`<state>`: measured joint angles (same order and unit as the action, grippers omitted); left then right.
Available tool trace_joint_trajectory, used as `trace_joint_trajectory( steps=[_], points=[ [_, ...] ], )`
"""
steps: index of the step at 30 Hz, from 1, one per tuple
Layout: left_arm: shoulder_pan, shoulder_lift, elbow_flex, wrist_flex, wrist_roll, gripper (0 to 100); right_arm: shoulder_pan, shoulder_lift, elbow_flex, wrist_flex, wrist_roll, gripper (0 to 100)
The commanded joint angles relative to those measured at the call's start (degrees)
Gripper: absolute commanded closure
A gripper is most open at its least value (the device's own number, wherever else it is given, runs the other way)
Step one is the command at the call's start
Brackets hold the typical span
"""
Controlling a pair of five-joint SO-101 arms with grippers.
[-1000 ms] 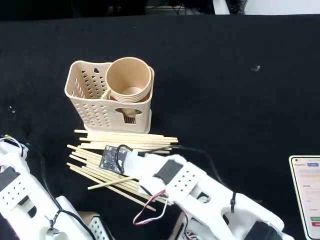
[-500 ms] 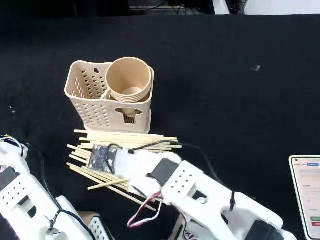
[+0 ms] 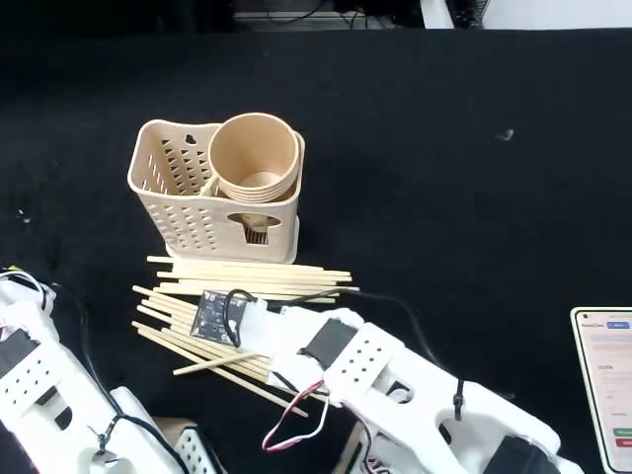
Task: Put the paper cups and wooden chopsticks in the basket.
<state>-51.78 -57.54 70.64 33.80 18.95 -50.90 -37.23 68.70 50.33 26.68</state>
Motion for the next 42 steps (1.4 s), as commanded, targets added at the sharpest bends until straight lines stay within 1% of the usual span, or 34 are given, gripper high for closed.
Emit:
trace_joint_trajectory(
  steps=[1,5,11,13,15,16,17,28,31,37,41,42],
  points=[
    [0.0,-0.9,-1.4,-1.0,0.2,87,1.3,0.3,0.0,-1.1,0.6,81.9],
    [0.0,-0.9,-1.4,-1.0,0.2,87,1.8,2.4,-0.4,-1.3,4.0,81.9],
    [0.0,-0.9,-1.3,-1.0,0.2,87,4.2,11.7,-5.1,-3.2,4.6,82.4],
    [0.0,-0.9,-1.3,-1.0,0.2,87,4.1,12.8,-6.2,-3.2,4.7,87.0],
    [0.0,-0.9,-1.3,-1.0,0.2,87,3.9,12.8,-6.9,-3.2,4.7,96.6],
    [0.0,-0.9,-1.3,-1.0,0.2,87,3.9,12.8,-7.4,-3.1,4.6,99.4],
    [0.0,-0.9,-1.3,-1.0,0.2,87,4.1,12.8,-8.0,-2.8,4.5,97.9],
    [0.0,-0.9,-1.4,-1.0,0.2,87,3.8,13.1,-19.8,12.4,4.6,98.8],
    [0.0,-0.9,-1.4,-1.0,0.2,87,4.0,13.2,-19.0,16.9,4.7,98.8],
    [0.0,-0.9,-1.4,-1.0,0.2,87,6.3,12.9,-11.8,16.2,8.8,97.9],
    [0.0,-0.9,-1.4,-1.0,0.2,87,6.5,12.9,-12.4,14.5,7.4,88.4],
    [0.0,-0.9,-1.4,-1.0,0.2,87,6.5,13.0,-12.6,13.3,7.4,87.4]
  ],
)
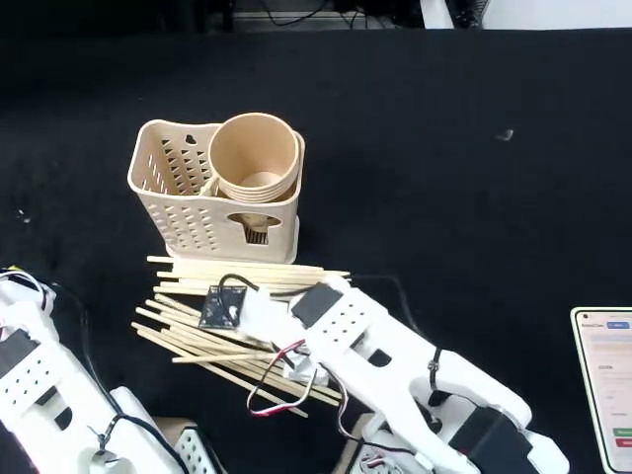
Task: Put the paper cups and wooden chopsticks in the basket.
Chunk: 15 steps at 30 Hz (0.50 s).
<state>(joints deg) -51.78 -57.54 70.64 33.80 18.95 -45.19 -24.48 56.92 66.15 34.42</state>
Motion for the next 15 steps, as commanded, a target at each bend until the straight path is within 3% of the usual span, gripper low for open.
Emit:
trace_joint_trajectory(
  steps=[1,4,15],
  points=[
    [0.0,-0.9,-1.4,-1.0,0.2,87,0.9,0.5,-1.0,-4.1,-0.4,88.4],
    [0.0,-0.9,-1.4,-1.0,0.2,87,0.9,0.5,-0.8,-9.1,-0.4,99.5],
    [0.0,-0.9,-1.4,-1.0,0.2,87,0.9,0.6,-2.3,-10.3,-1.8,98.5]
  ],
)
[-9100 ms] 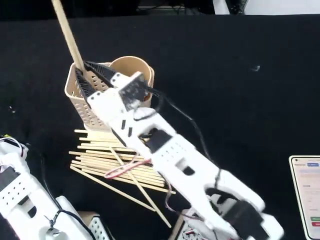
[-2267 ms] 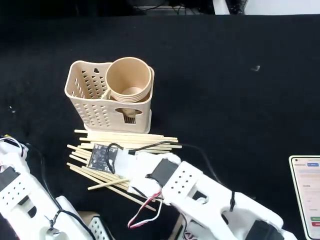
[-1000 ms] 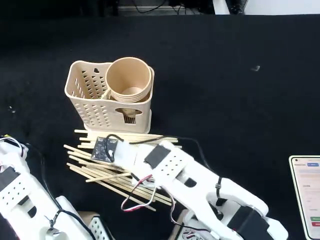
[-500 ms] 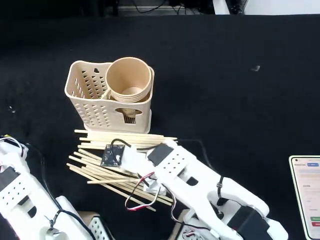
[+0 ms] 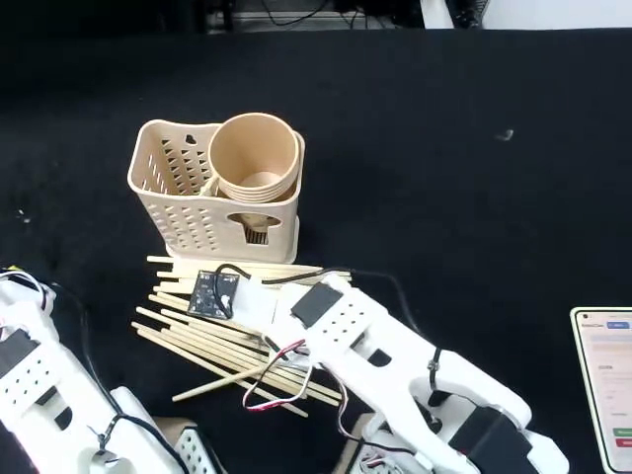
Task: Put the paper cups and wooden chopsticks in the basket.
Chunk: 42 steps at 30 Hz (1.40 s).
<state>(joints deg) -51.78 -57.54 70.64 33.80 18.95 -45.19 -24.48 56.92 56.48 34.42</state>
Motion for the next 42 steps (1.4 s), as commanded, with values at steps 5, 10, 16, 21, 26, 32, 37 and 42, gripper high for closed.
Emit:
trace_joint_trajectory(
  steps=[5,10,16,21,26,32,37,42],
  points=[
    [0.0,-0.9,-1.5,-1.0,0.2,87,0.9,0.7,-2.2,-0.9,-2.8,91.2],
    [0.0,-0.9,-1.5,-1.0,0.2,87,0.9,0.7,-2.2,-3.1,-4.4,89.0],
    [0.0,-0.9,-1.5,-1.0,0.2,87,-1.8,8.1,-0.9,-7.9,-4.7,89.9],
    [0.0,-0.9,-1.5,-1.0,0.2,87,-2.2,14.0,-4.3,-8.5,-4.7,90.0],
    [0.0,-0.9,-1.5,-1.0,0.2,87,-2.2,13.3,-5.8,-8.4,-4.8,98.2],
    [0.0,-0.9,-1.5,-1.0,0.2,87,-2.2,7.3,-10.2,-1.5,-5.8,98.8],
    [0.0,-0.9,-1.5,-1.0,0.2,87,-2.3,0.4,-12.2,1.1,-9.5,98.8],
    [0.0,-0.9,-1.5,-1.0,0.2,87,-2.2,-0.9,-12.1,1.3,-9.6,98.8]
  ],
)
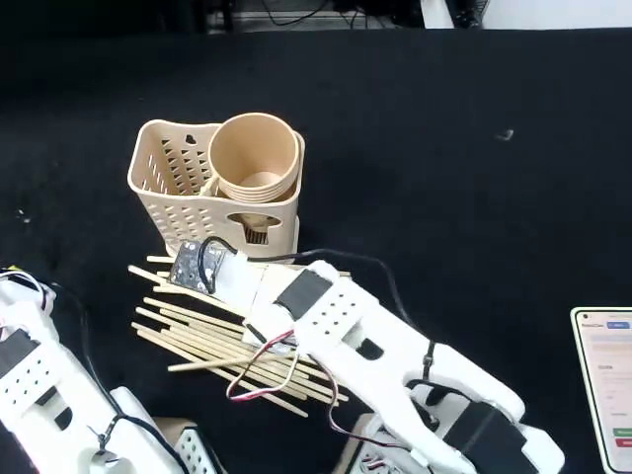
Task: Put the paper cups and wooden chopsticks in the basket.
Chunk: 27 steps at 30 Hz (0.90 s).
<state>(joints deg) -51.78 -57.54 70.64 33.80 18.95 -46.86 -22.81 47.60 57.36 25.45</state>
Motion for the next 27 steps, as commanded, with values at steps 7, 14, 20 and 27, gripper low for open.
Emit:
trace_joint_trajectory(
  steps=[7,14,20,27],
  points=[
    [0.0,-0.9,-1.5,-1.0,0.2,87,-0.7,-2.6,-7.7,2.8,-4.7,98.8],
    [0.0,-0.9,-1.5,-1.0,0.2,87,-5.2,-2.6,-21.8,9.8,-5.9,98.8],
    [0.0,-0.9,-1.5,-1.0,0.2,87,-7.1,-2.6,-31.5,14.6,-5.9,98.8],
    [0.0,-0.9,-1.3,-1.0,0.2,87,-6.7,-2.7,-33.8,25.5,-5.6,98.8]
  ],
)
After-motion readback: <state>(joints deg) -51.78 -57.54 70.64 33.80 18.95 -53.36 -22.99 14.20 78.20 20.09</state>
